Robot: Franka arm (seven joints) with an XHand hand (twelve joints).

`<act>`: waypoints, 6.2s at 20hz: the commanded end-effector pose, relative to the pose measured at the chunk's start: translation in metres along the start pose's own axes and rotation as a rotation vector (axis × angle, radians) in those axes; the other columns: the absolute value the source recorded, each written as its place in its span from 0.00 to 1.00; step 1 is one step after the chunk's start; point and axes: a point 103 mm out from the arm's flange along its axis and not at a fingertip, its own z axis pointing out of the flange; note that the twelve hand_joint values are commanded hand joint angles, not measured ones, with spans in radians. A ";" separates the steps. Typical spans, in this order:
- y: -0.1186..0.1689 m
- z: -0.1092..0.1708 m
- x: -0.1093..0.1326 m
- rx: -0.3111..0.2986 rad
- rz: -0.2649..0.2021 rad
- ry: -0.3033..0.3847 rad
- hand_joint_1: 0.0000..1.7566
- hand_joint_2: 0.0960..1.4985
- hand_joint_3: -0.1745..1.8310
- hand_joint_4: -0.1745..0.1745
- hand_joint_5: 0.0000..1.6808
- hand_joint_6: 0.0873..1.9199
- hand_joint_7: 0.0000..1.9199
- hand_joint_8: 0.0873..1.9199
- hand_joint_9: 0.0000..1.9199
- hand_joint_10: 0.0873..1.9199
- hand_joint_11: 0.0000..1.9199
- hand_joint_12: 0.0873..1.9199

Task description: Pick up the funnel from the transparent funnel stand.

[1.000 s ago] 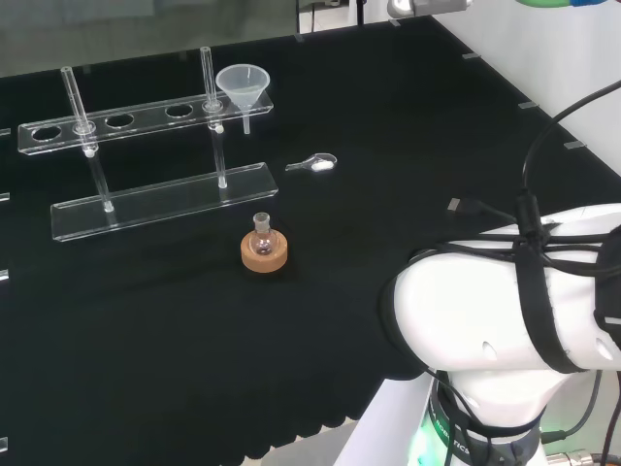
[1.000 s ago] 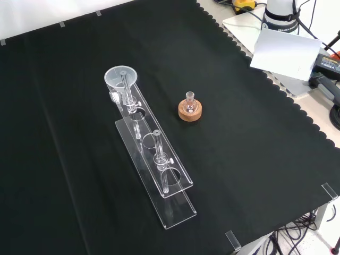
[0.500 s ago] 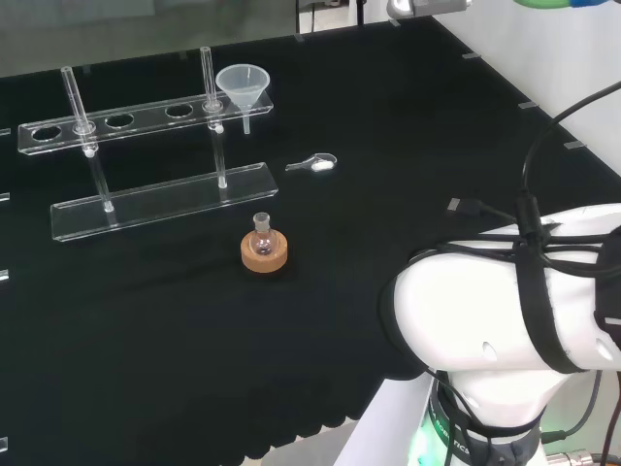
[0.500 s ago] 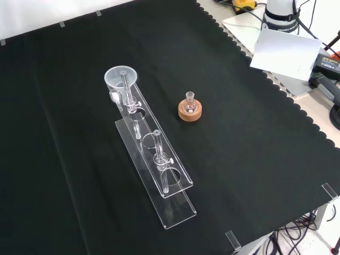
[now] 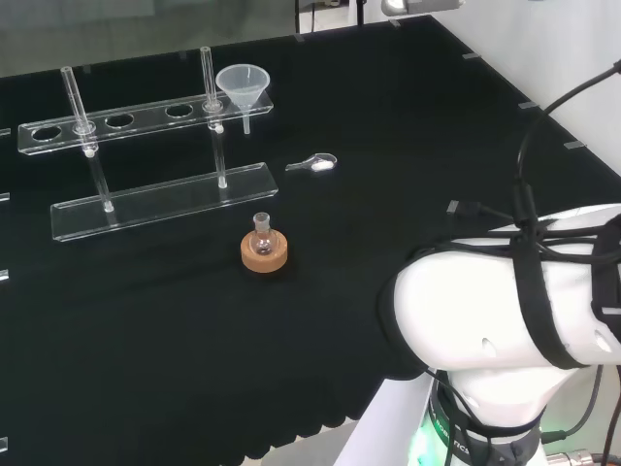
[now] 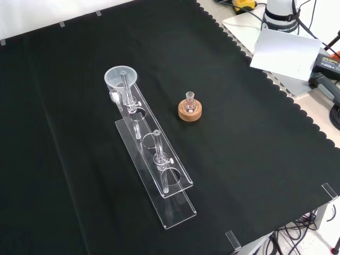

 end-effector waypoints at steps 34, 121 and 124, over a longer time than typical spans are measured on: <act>0.172 0.116 0.069 0.216 -0.217 -0.071 0.20 0.60 0.22 0.50 0.12 0.00 0.09 0.30 0.15 0.33 0.04 0.73; 0.208 0.119 0.074 0.232 -0.150 -0.246 0.45 0.44 0.40 0.42 0.38 0.34 0.40 0.32 0.53 0.20 0.31 0.64; 0.197 0.106 0.074 0.237 -0.127 -0.263 0.45 0.44 0.40 0.41 0.38 0.34 0.40 0.32 0.53 0.20 0.30 0.64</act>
